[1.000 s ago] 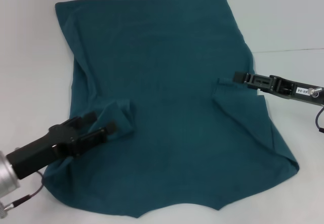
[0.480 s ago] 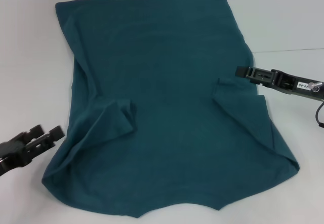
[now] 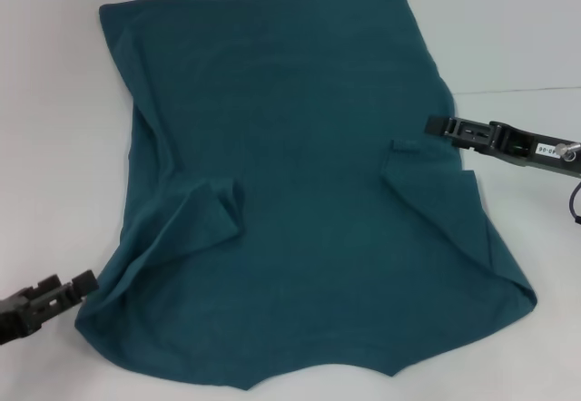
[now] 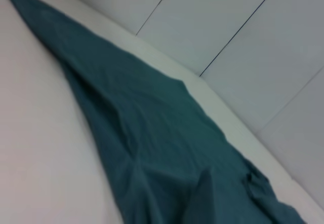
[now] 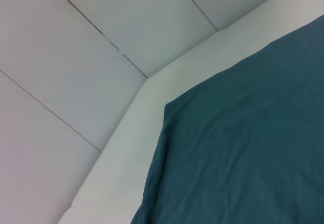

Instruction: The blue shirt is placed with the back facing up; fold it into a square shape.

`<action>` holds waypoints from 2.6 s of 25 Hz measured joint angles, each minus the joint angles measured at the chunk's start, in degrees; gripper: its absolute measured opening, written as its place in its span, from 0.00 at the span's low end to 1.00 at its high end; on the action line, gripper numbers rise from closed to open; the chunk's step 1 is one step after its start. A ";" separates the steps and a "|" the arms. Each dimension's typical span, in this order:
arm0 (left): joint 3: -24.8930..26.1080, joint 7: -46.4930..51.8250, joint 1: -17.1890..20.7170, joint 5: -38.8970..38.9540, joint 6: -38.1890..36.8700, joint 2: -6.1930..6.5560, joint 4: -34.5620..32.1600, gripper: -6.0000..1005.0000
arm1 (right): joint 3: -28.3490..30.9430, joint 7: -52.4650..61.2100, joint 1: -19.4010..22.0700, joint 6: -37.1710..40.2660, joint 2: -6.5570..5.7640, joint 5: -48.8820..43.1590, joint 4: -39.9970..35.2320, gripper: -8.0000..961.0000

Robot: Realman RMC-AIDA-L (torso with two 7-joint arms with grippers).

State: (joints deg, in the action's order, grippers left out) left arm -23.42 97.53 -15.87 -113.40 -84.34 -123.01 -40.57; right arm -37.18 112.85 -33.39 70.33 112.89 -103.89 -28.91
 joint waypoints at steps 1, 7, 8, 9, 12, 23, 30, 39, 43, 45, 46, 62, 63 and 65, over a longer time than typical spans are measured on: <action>0.01 0.12 0.00 -0.49 0.08 0.02 0.01 0.87 | 0.00 0.00 0.00 -0.03 -0.03 0.00 0.00 0.95; -0.23 1.14 -0.62 -3.95 1.77 0.18 0.45 0.87 | 0.00 0.00 0.21 -0.03 -0.07 0.00 0.00 0.95; -0.37 1.45 -0.75 -4.60 2.26 0.19 0.55 0.87 | 0.00 0.00 0.24 -0.03 -0.07 0.00 -0.01 0.95; -0.43 1.66 -0.84 -5.00 2.59 0.19 0.61 0.87 | 0.00 0.00 0.25 -0.03 -0.07 -0.01 -0.01 0.95; -0.46 1.97 -0.88 -5.36 3.40 0.21 0.70 0.87 | 0.00 0.00 0.26 -0.09 -0.06 0.00 -0.01 0.95; -0.74 2.69 -2.29 -6.62 6.39 0.41 3.06 0.87 | 0.00 0.00 -0.15 -0.57 -0.05 0.01 0.01 0.95; -0.67 2.81 -3.27 -6.66 7.57 0.41 3.83 0.86 | -0.29 0.00 -0.34 -0.91 -0.06 0.01 0.16 0.94; -0.56 3.55 -3.93 -6.66 9.45 0.36 4.23 0.86 | -0.35 0.00 -0.45 -1.15 -0.06 0.00 0.34 0.94; -0.66 3.55 -4.29 -6.65 9.97 0.41 4.99 0.86 | -0.39 0.00 -0.45 -1.17 -0.06 -0.05 0.36 0.94; -0.70 3.56 -4.31 -6.65 9.84 0.41 5.03 0.86 | -0.43 0.00 -0.45 -1.17 -0.06 -0.07 0.42 0.94; -0.70 3.56 -4.30 -6.67 9.69 0.41 5.03 0.86 | -0.43 0.00 -0.43 -1.17 -0.06 -0.08 0.46 0.94; -0.66 3.98 -3.81 -7.04 9.37 0.41 4.80 0.86 | -0.44 0.00 -0.35 -1.17 0.14 -0.13 0.53 0.94; -0.66 3.98 -3.82 -7.06 9.37 0.41 4.80 0.86 | -0.44 0.00 -0.34 -1.17 0.16 -0.14 0.53 0.94; -0.63 4.06 -3.85 -7.07 9.37 0.40 4.79 0.86 | -0.44 0.00 -0.30 -1.17 0.21 -0.16 0.53 0.94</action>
State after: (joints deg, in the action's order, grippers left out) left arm -24.05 101.59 -19.72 -120.47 -74.97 -122.61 -35.78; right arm -37.62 112.85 -33.69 69.17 113.10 -104.05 -28.38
